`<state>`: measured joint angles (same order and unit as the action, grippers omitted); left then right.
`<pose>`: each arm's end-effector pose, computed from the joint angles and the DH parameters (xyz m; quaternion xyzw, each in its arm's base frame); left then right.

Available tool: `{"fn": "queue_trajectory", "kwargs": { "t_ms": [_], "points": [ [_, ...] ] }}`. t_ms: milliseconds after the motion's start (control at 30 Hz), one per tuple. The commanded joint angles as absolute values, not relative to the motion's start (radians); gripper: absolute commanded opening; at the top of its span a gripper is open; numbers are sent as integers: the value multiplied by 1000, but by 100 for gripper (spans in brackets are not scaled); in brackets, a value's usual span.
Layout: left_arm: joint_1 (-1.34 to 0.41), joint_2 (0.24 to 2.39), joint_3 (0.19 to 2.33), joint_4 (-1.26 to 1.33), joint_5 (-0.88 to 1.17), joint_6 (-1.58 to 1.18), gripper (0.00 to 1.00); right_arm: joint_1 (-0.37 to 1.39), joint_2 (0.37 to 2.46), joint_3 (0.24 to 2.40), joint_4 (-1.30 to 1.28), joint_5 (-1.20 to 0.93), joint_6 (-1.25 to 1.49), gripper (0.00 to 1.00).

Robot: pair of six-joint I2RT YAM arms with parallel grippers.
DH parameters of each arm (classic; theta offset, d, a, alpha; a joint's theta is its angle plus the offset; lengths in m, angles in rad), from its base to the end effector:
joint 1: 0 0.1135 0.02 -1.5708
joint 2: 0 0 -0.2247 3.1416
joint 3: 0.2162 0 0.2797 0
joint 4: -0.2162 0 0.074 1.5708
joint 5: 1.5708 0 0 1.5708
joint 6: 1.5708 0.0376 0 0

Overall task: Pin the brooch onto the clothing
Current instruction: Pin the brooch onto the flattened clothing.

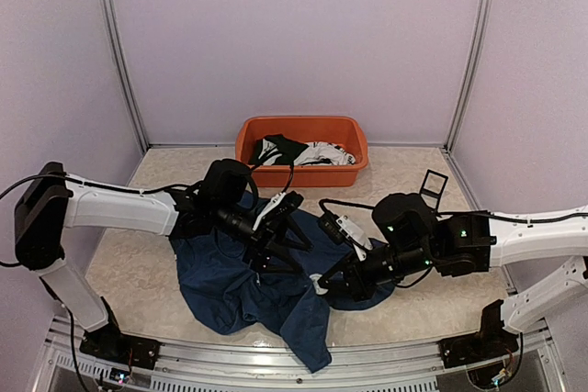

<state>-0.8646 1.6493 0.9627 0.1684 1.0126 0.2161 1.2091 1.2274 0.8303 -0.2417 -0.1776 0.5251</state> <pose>0.2149 -0.3011 0.1642 0.5979 0.5231 -0.5374 0.2828 0.1030 0.2910 0.2086 -0.3360 0.8250 0.3925 0.2292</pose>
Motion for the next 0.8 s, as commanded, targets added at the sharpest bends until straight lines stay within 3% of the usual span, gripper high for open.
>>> {"fn": "queue_trajectory", "kwargs": {
  "t_ms": [0, 200, 600, 767],
  "points": [
    [-859, 1678, 996, 74, 1130, 278, 68, 1221, 1237, 874, -278, -185, 485, 0],
    [-872, 1723, 1044, 27, 1139, 283, 59, 1221, 1248, 886, -281, -193, 483, 0],
    [-900, 1774, 1088, -17, 1151, 302, 52, 1223, 1255, 896, -288, -186, 483, 0],
    [-906, 1784, 1098, -47, 1164, 313, 41, 1223, 1260, 905, -285, -189, 484, 0]
  ]
}}
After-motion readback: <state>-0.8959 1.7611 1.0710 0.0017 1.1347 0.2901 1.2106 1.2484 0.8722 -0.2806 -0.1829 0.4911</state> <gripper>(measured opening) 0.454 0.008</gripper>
